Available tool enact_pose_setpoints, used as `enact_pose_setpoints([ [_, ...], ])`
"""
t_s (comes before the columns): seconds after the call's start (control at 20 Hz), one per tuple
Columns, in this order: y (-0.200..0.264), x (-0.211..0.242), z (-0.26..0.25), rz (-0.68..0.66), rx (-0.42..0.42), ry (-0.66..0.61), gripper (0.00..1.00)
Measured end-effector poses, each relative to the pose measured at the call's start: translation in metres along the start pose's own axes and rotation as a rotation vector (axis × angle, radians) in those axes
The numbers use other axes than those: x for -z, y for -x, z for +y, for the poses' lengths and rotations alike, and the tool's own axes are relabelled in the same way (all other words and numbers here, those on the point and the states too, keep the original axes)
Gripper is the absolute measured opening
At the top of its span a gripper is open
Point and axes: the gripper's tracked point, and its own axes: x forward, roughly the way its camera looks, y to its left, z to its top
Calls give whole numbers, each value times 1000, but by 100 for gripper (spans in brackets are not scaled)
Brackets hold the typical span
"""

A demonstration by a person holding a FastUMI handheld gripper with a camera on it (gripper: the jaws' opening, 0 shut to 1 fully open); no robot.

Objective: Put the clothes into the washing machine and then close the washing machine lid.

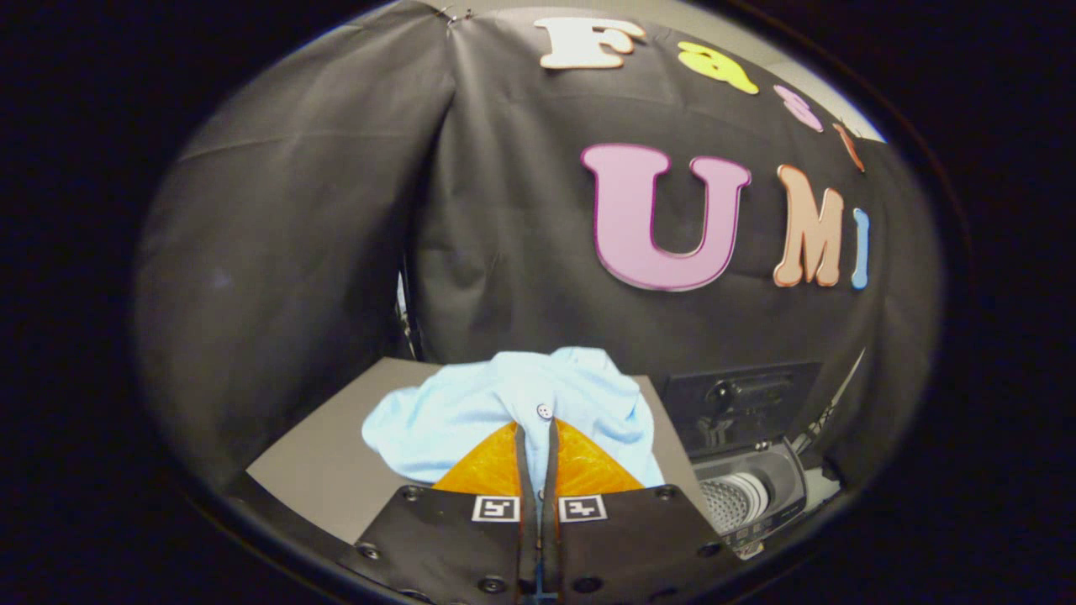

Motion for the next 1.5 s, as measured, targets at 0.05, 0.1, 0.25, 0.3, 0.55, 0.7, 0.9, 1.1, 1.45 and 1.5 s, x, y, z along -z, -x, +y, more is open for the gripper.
enact_pose_setpoints([
  [0.05,8,-12,-10,-40,12,-9,3],
  [0.1,15,-23,-22,-71,26,-17,3],
  [0.25,38,-46,-58,-145,75,-19,3],
  [0.3,44,-54,-70,-173,84,-19,3],
  [0.55,66,-82,-127,-236,170,74,2],
  [0.7,70,-86,-157,-233,201,99,2],
  [0.9,64,-82,-189,-238,216,74,3],
  [1.1,45,-69,-222,-237,246,79,3],
  [1.45,-7,13,-283,-107,311,73,3],
  [1.5,-15,26,-288,-83,312,80,2],
])
